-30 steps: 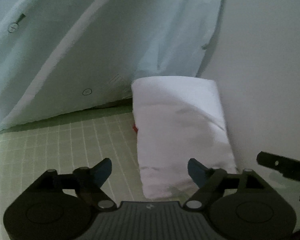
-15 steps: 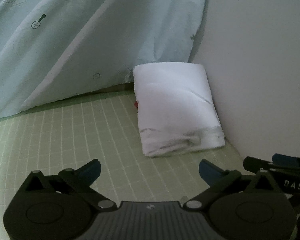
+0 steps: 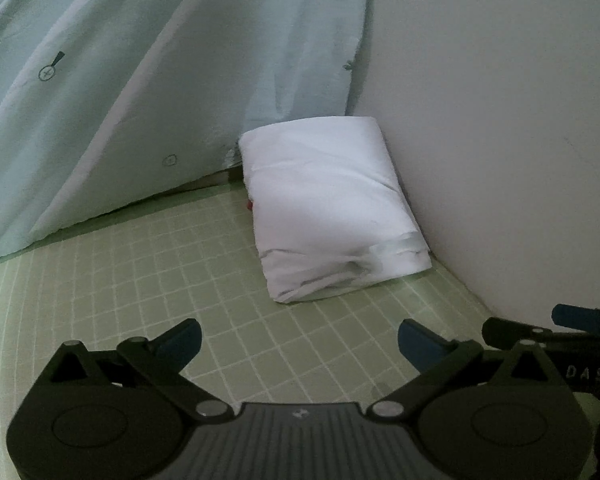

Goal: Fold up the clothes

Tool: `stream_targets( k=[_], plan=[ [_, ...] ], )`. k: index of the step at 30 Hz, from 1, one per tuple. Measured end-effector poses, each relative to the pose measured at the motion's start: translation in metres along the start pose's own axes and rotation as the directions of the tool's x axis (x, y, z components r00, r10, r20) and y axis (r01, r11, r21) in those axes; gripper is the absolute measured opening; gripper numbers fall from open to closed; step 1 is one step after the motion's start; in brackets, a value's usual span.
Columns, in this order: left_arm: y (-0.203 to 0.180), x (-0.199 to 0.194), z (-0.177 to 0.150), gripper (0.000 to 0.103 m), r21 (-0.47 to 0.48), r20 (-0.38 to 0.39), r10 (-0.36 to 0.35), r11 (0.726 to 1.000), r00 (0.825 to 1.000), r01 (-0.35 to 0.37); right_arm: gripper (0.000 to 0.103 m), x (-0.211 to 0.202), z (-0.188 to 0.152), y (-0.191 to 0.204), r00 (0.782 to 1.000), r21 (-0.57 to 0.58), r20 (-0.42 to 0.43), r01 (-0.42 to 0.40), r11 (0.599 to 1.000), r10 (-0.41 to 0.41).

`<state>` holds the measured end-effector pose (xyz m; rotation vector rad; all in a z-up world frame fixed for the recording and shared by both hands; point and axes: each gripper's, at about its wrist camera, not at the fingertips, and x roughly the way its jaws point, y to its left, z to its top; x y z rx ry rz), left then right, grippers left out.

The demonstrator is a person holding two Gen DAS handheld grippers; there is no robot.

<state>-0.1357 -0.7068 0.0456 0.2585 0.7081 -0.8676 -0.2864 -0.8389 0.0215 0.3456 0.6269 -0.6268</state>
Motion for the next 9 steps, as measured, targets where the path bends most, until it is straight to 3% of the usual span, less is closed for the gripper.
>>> stream_targets(
  k=[9],
  plan=[
    [-0.0048, 0.0014, 0.0008, 0.103, 0.015, 0.001, -0.008, 1.0, 1.0, 0.008, 0.101, -0.0018, 0.0005, -0.0064, 1.0, 0.018, 0.01, 0.008, 1.0, -0.008]
  ],
)
